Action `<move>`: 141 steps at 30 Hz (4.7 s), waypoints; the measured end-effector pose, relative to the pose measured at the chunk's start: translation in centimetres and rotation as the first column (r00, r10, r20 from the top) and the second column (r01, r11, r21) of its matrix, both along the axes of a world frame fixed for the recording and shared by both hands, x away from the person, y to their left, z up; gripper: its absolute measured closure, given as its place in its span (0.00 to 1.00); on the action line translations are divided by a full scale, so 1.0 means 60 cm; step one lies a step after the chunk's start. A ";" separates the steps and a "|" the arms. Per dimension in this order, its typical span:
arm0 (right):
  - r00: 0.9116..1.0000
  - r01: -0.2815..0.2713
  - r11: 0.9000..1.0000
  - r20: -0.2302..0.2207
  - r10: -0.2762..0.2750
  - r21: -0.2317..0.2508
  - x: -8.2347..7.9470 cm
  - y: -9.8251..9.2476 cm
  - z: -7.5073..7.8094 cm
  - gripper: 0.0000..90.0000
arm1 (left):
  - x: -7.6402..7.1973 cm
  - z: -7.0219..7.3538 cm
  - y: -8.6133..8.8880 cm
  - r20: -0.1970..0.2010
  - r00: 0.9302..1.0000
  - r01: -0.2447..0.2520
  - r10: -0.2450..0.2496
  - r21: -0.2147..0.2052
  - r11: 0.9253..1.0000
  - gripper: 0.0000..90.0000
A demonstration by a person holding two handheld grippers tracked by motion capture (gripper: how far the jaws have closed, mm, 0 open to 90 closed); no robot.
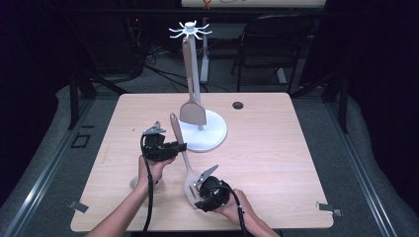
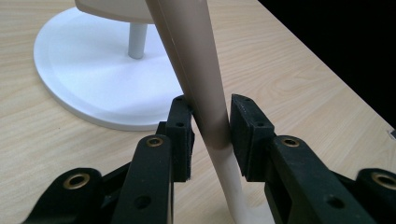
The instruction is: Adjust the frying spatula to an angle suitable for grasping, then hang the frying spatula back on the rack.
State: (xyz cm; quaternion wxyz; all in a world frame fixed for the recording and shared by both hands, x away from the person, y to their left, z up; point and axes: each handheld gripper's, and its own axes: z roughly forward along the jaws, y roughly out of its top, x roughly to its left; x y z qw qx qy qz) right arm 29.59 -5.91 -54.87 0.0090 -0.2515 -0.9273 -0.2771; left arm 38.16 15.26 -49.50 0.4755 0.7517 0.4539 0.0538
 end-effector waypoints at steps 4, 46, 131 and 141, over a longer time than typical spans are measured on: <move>0.998 0.038 0.999 0.056 -0.040 0.037 0.006 -0.005 0.014 0.66 | -0.005 0.005 -0.002 0.016 1.000 0.006 -0.006 0.006 1.000 0.79; 0.942 0.237 0.958 0.204 -0.267 0.163 0.085 0.050 0.059 0.82 | -0.023 -0.003 0.000 0.054 0.997 0.056 -0.052 -0.072 0.996 0.81; 0.893 0.426 0.904 0.144 -0.426 0.034 0.058 -0.224 0.059 0.12 | -0.062 0.069 -0.035 0.272 0.942 0.214 -0.199 -0.025 0.977 0.86; 0.876 0.460 0.887 0.143 -0.461 0.046 0.063 -0.245 0.062 0.12 | -0.058 0.108 -0.051 0.322 0.919 0.231 -0.229 0.032 0.972 0.86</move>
